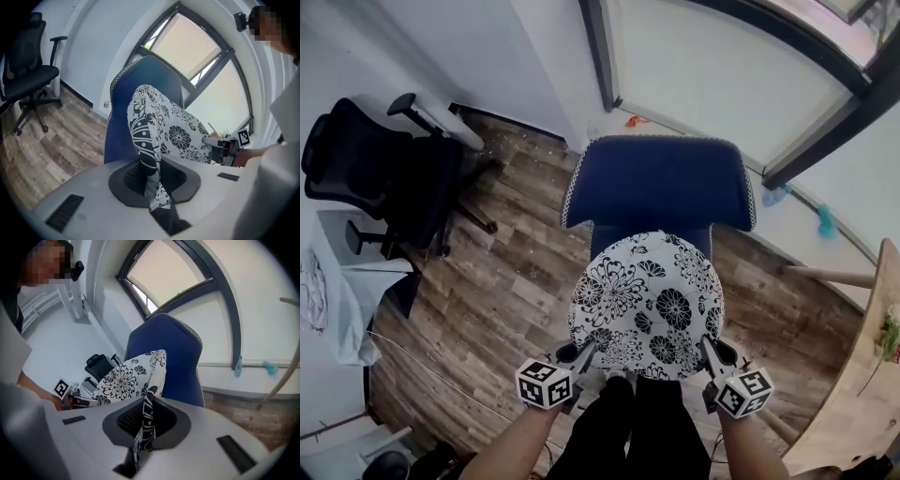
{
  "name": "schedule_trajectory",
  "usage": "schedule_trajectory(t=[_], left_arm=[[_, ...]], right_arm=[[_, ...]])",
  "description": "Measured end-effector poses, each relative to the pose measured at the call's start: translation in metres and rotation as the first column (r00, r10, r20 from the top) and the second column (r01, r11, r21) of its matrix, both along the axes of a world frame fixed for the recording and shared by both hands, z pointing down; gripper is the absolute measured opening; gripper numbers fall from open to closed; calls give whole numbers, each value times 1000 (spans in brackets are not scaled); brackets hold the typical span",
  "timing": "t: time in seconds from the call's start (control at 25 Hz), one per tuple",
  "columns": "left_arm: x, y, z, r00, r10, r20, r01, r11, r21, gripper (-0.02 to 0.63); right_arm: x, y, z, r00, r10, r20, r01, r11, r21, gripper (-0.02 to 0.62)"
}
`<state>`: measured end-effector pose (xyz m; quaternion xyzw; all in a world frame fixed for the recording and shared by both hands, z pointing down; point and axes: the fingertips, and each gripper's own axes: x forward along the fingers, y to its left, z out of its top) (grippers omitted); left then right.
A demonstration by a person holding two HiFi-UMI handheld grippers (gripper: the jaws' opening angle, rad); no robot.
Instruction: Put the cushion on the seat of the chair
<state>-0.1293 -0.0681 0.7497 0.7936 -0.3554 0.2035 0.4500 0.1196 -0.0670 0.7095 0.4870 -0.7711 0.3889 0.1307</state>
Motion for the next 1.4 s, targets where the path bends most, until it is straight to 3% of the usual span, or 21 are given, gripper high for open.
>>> schedule_trajectory(t=[0.36,0.72,1.4], left_arm=[[5,-10,57,1000,-3,18,3,1000,-31,34],[19,-22,85,999,22,37,-20,998,-52,34],[8,-37,143,986,33,163,-19,996,-86,34]], right_arm=[[8,-15,58,999,-26,-22,25,999,-46,35],[-3,-29,81,999,18,51,-14,996,-83,35],[9,-48,130,999,-43,18,46,986,-158,35]])
